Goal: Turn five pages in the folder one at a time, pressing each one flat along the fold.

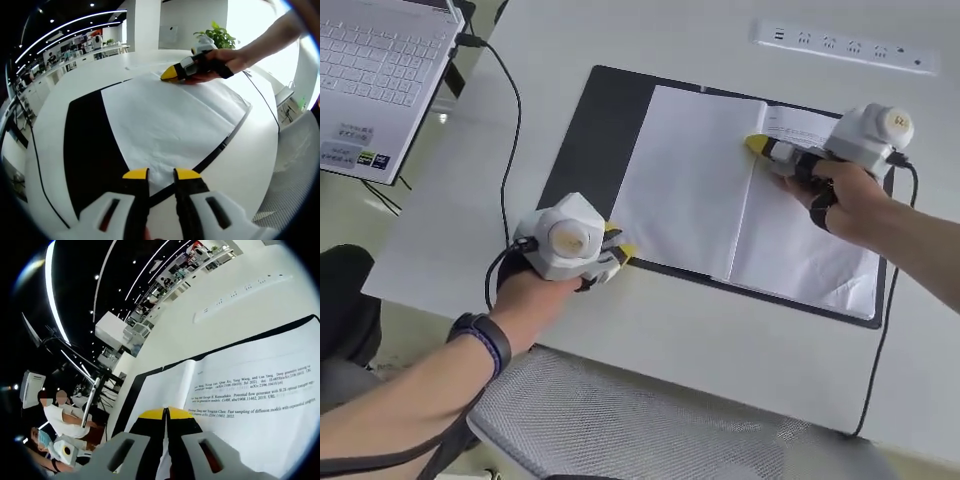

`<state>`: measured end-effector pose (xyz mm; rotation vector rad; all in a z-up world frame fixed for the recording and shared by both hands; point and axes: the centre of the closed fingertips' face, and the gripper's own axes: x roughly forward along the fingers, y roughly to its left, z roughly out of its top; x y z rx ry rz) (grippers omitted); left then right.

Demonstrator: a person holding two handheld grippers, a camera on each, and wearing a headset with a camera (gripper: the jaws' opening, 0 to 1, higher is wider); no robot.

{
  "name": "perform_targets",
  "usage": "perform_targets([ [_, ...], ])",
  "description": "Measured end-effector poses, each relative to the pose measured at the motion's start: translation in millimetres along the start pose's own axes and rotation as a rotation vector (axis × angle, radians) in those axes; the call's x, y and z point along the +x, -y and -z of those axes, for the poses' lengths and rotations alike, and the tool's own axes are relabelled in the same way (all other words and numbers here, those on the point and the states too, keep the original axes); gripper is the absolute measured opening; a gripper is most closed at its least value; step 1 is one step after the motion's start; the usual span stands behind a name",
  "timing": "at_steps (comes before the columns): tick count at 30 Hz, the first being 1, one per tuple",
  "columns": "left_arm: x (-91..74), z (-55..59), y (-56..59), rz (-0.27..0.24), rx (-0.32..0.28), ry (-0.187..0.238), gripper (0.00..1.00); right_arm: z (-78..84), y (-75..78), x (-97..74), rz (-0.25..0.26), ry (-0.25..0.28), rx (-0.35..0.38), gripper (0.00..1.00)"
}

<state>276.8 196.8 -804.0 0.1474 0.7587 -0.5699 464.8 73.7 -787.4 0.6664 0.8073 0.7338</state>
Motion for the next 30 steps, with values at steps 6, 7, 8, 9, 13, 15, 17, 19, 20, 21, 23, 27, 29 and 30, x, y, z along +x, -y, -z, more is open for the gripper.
perform_targets([
  [6,-1.8,-1.0,2.0,0.0,-0.002,0.001,0.18,-18.2,13.0,14.1,-0.002,0.064,0.058,0.0],
  [7,-2.1,-1.2,2.1,0.0,-0.004,0.001,0.18,-20.6,17.3,16.6,-0.001,0.067,0.063,0.0],
  [8,-1.9,-1.0,1.9,0.0,-0.007,0.002,0.18,-24.5,21.0,19.9,-0.001,0.073,0.071,0.0],
  [9,-1.7,-0.9,1.8,0.001,-0.008,0.002,0.18,-27.1,25.0,22.8,-0.001,0.074,0.075,0.0],
  [13,4.1,3.1,-3.3,-0.002,-0.013,0.006,0.18,-37.1,35.0,30.8,0.002,0.088,0.098,0.0],
  [15,6.0,4.5,-5.1,-0.003,-0.016,0.008,0.17,-42.1,39.0,34.5,0.004,0.096,0.108,0.0],
  [17,7.5,5.3,-6.2,-0.004,-0.018,0.008,0.17,-45.9,41.0,37.3,0.01,0.103,0.111,0.0],
  [19,9.1,6.5,-7.6,-0.005,-0.02,0.008,0.17,-51.9,44.1,40.1,0.02,0.122,0.122,0.0],
  [20,9.5,6.8,-7.8,-0.005,-0.022,0.009,0.17,-55.6,46.2,41.7,0.026,0.135,0.135,0.0],
  [21,10.0,7.2,-8.1,-0.005,-0.024,0.01,0.17,-57.4,46.0,41.9,0.03,0.145,0.143,0.0],
  [23,11.4,8.1,-9.0,-0.006,-0.026,0.01,0.17,-61.7,48.6,43.3,0.036,0.161,0.16,0.0],
  [27,13.3,9.5,-9.9,-0.007,-0.028,0.01,0.17,-65.7,51.9,47.0,0.039,0.166,0.164,0.0],
  [29,13.8,9.8,-10.0,-0.007,-0.032,0.01,0.17,-65.2,51.2,47.3,0.031,0.155,0.16,0.0],
  [30,13.6,9.7,-9.8,-0.007,-0.031,0.009,0.17,-65.1,51.1,47.5,0.026,0.147,0.16,0.0],
])
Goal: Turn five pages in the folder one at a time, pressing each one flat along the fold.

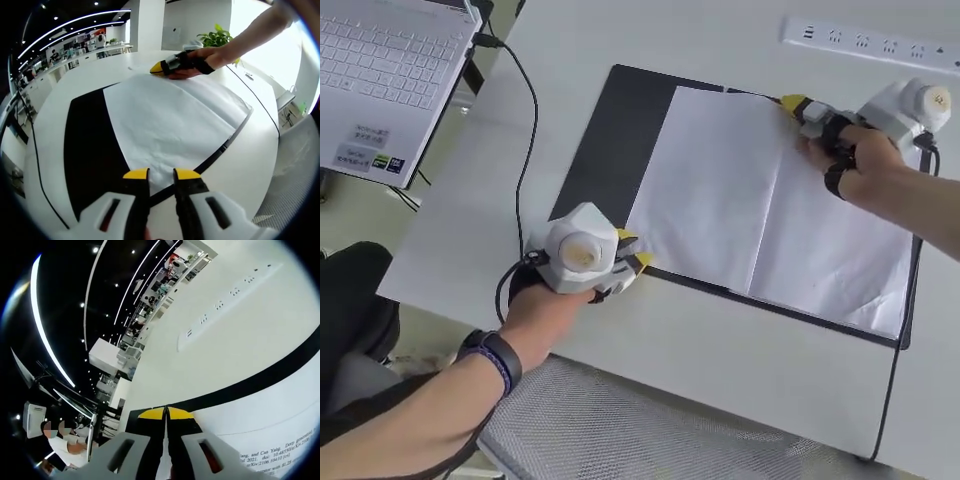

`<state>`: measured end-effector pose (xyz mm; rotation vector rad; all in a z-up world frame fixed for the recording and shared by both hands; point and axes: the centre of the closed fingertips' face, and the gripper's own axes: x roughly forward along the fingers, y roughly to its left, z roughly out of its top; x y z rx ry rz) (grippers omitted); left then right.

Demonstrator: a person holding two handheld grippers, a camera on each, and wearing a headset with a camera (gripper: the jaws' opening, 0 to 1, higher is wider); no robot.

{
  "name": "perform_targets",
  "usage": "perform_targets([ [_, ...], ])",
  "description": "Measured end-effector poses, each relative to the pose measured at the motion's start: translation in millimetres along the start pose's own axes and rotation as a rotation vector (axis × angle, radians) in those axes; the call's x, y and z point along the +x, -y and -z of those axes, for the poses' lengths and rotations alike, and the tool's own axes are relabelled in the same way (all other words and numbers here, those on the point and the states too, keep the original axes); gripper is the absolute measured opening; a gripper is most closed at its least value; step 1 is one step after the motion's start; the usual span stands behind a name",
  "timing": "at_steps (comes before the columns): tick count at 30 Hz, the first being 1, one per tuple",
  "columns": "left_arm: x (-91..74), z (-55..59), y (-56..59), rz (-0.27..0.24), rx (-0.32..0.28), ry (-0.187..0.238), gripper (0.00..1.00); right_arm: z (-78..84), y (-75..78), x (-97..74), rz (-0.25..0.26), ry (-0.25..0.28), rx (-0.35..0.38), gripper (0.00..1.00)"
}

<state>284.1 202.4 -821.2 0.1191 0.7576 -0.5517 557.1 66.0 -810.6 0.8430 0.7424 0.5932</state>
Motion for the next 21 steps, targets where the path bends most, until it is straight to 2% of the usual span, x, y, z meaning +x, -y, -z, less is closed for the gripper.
perform_targets([
  [8,-0.2,0.0,0.0,-0.001,0.001,-0.001,0.17,4.9,-4.0,-2.6,0.003,-0.017,-0.045,0.0],
  [9,-0.1,0.0,-0.2,-0.001,0.0,-0.001,0.17,7.7,-5.1,-4.2,0.001,-0.025,-0.05,0.0],
  [12,-1.1,-0.5,-0.1,-0.002,-0.006,0.003,0.16,27.4,-11.4,-12.6,-0.038,-0.091,-0.127,0.0],
  [18,-2.5,-1.5,0.9,-0.004,-0.015,0.007,0.16,47.8,-16.9,-28.8,-0.078,-0.123,-0.134,0.0],
  [19,-2.6,-1.5,1.1,-0.004,-0.016,0.007,0.16,52.4,-23.0,-34.4,-0.083,-0.124,-0.137,0.0],
  [21,-3.0,-1.9,1.7,-0.002,-0.031,0.012,0.16,57.1,-25.6,-39.6,-0.088,-0.13,-0.143,0.0],
])
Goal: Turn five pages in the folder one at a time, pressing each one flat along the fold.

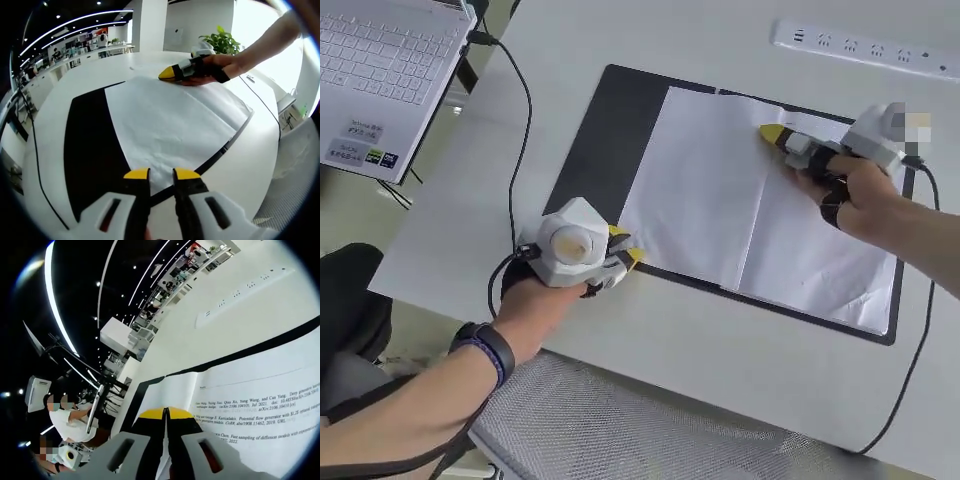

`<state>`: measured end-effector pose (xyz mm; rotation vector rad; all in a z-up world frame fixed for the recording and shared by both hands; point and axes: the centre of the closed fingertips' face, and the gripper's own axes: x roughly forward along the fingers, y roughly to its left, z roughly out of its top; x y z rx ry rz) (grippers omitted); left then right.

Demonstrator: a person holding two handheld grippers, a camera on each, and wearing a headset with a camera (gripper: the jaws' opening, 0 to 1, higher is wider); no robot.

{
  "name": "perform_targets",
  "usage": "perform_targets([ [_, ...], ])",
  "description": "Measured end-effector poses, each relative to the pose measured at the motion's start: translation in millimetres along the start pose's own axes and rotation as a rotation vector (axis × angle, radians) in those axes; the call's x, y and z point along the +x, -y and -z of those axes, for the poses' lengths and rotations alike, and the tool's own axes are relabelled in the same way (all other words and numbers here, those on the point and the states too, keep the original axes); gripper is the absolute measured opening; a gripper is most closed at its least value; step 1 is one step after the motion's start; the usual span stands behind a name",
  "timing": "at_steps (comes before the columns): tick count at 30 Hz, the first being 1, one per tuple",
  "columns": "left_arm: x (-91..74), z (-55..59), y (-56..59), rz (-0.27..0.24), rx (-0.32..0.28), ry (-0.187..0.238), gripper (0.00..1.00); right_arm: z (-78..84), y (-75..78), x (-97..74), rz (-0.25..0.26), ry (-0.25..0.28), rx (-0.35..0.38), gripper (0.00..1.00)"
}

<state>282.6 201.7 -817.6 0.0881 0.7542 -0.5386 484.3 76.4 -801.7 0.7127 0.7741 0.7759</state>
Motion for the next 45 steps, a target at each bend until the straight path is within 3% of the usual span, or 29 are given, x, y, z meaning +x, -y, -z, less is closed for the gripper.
perform_targets([
  [5,-0.7,-0.7,0.8,0.004,-0.004,-0.002,0.17,13.1,-10.5,-9.2,-0.015,-0.013,-0.002,0.0],
  [9,-2.5,-1.9,2.9,0.005,-0.01,-0.001,0.17,22.7,-9.8,-12.7,-0.041,-0.038,-0.004,0.0],
  [22,-12.5,-8.5,11.5,0.009,0.001,-0.002,0.17,52.3,-21.6,-36.3,-0.093,-0.043,0.028,0.0],
  [27,-12.6,-9.2,11.1,0.012,0.002,-0.002,0.17,70.2,-29.7,-45.7,-0.11,-0.084,0.01,0.0],
  [39,-13.2,-9.4,10.4,0.01,0.0,0.002,0.17,127.2,-72.7,-74.5,-0.14,-0.18,-0.027,0.0],
  [45,-14.4,-9.9,11.7,0.01,0.007,0.002,0.17,147.0,-85.8,-86.4,-0.146,-0.191,-0.007,0.0],
])
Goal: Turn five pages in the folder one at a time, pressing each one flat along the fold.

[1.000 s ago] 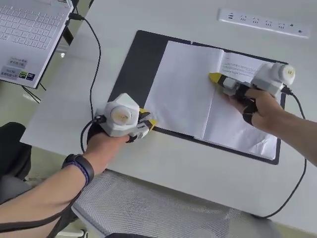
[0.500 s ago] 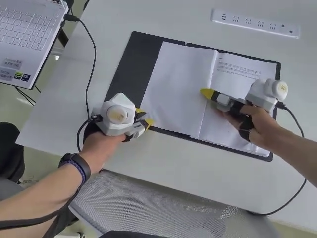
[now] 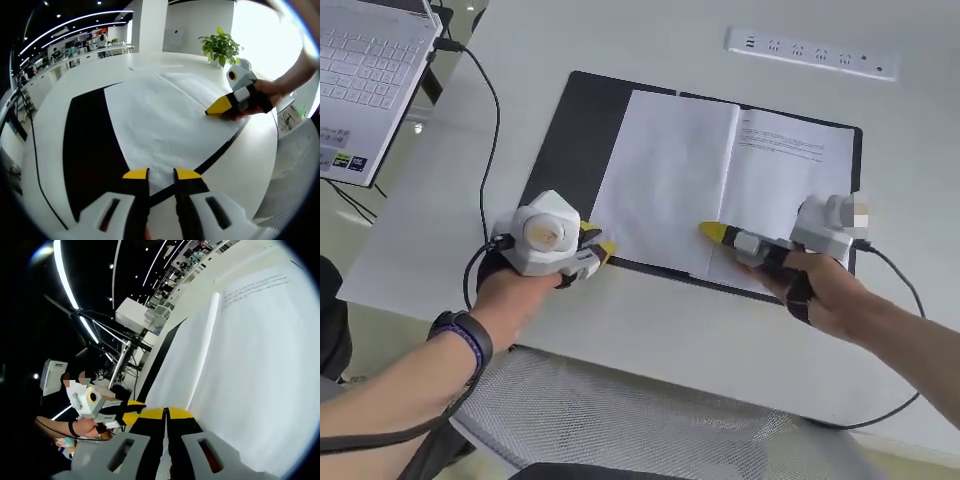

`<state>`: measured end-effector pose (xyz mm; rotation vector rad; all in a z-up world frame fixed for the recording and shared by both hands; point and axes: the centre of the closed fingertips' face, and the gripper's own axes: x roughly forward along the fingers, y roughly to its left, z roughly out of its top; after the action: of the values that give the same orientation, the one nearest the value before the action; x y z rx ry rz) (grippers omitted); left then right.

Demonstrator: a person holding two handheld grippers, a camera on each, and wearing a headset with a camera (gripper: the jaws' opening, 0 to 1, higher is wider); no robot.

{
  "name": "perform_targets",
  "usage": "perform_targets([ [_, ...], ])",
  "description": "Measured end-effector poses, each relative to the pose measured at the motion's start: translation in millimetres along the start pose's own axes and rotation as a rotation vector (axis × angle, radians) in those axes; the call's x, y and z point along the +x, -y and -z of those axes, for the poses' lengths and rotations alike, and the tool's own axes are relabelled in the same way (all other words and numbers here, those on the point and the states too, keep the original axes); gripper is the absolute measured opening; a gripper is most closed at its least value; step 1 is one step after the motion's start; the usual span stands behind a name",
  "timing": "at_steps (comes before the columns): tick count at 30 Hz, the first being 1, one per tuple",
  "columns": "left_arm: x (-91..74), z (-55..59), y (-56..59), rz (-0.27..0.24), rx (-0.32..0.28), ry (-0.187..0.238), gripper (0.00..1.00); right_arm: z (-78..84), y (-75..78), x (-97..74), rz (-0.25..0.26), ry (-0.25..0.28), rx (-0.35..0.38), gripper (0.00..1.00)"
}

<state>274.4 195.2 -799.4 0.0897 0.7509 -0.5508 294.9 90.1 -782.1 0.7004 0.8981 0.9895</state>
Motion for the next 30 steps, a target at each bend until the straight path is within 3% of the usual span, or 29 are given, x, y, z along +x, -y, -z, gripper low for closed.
perform_targets([
  [4,-0.5,-0.1,-0.1,-0.001,-0.001,0.003,0.17,17.9,-8.5,-3.7,-0.012,-0.037,-0.005,0.0],
  [12,4.6,2.9,-4.7,0.001,0.002,0.002,0.17,36.4,-11.9,-10.9,-0.017,-0.063,0.011,0.0],
  [18,6.5,3.7,-6.0,0.002,0.001,0.004,0.17,36.5,-4.7,-13.0,-0.008,-0.069,0.019,0.0],
  [23,10.3,6.1,-9.0,0.002,0.003,0.001,0.17,49.1,3.4,-13.5,0.001,-0.129,-0.012,0.0],
  [30,12.1,7.5,-9.4,0.001,0.002,0.0,0.17,48.9,9.1,-13.3,0.008,-0.117,0.0,0.0],
])
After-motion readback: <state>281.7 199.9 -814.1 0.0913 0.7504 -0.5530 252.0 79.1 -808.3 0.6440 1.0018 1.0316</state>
